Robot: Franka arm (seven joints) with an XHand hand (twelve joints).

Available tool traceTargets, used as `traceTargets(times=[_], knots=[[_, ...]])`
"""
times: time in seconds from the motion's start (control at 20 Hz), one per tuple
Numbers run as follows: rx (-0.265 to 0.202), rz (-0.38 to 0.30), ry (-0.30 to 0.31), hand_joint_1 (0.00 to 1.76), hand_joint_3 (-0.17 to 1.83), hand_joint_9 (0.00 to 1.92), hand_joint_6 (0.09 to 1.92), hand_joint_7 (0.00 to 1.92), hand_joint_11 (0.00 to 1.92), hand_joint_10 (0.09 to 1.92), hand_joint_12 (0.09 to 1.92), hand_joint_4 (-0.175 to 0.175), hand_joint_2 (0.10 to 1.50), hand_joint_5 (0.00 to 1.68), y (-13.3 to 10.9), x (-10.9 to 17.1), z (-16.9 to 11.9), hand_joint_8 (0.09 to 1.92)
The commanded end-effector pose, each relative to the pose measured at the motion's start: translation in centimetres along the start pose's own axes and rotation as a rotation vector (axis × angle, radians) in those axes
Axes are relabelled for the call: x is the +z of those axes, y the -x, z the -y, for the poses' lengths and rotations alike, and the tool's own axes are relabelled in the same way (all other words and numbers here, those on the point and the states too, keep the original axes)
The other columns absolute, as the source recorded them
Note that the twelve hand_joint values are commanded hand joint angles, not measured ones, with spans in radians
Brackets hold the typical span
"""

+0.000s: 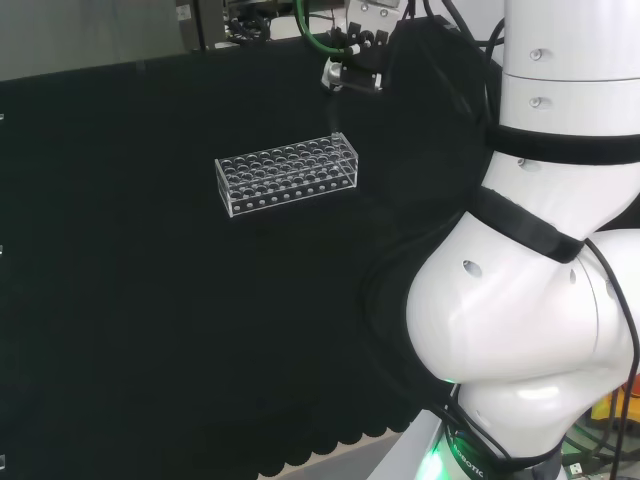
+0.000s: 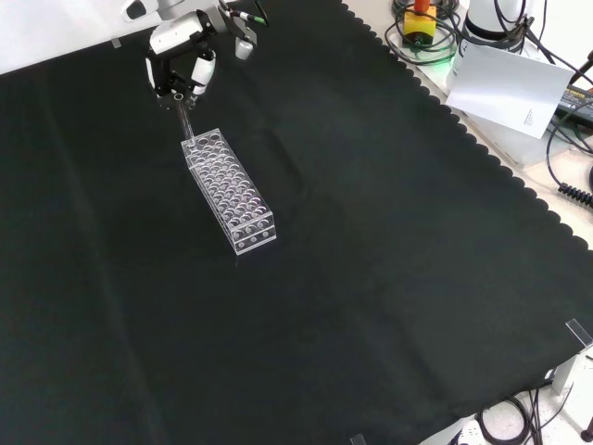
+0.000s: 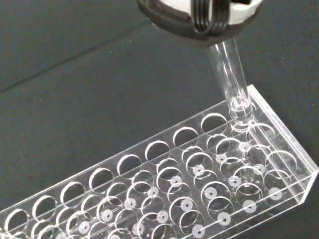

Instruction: Put the test tube back in the rack.

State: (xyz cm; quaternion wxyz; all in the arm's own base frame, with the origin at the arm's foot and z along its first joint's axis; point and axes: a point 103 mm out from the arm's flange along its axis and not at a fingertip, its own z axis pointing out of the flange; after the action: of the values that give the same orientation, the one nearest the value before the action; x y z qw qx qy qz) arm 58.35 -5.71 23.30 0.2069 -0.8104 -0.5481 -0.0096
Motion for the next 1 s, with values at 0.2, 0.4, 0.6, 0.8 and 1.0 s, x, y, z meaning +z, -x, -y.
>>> traceTargets(times=[0.2,0.4,0.6,0.8,1.0], knots=[[0.014,-0.005,-0.004,1.41,0.0,1.17,0.21,1.25,1.08,0.68,1.07,-0.175,1.0,1.25,0.8,0.3,-0.1,0.91],[0.013,-0.014,-0.011,1.41,0.0,1.17,0.21,1.25,1.08,0.68,1.07,-0.175,1.0,1.25,1.3,0.9,-0.4,0.91],[0.017,-0.006,-0.016,1.41,0.0,1.17,0.21,1.25,1.08,0.68,1.07,-0.175,1.0,1.25,1.3,1.4,-0.6,0.91],[0.023,-0.002,-0.022,1.41,0.0,1.17,0.21,1.25,1.08,0.68,1.07,-0.175,1.0,1.25,1.3,1.5,-0.7,0.91],[0.026,-0.002,-0.03,1.42,0.0,1.17,0.21,1.25,1.08,0.68,1.07,-0.175,1.0,1.25,1.4,1.8,-0.8,0.91]])
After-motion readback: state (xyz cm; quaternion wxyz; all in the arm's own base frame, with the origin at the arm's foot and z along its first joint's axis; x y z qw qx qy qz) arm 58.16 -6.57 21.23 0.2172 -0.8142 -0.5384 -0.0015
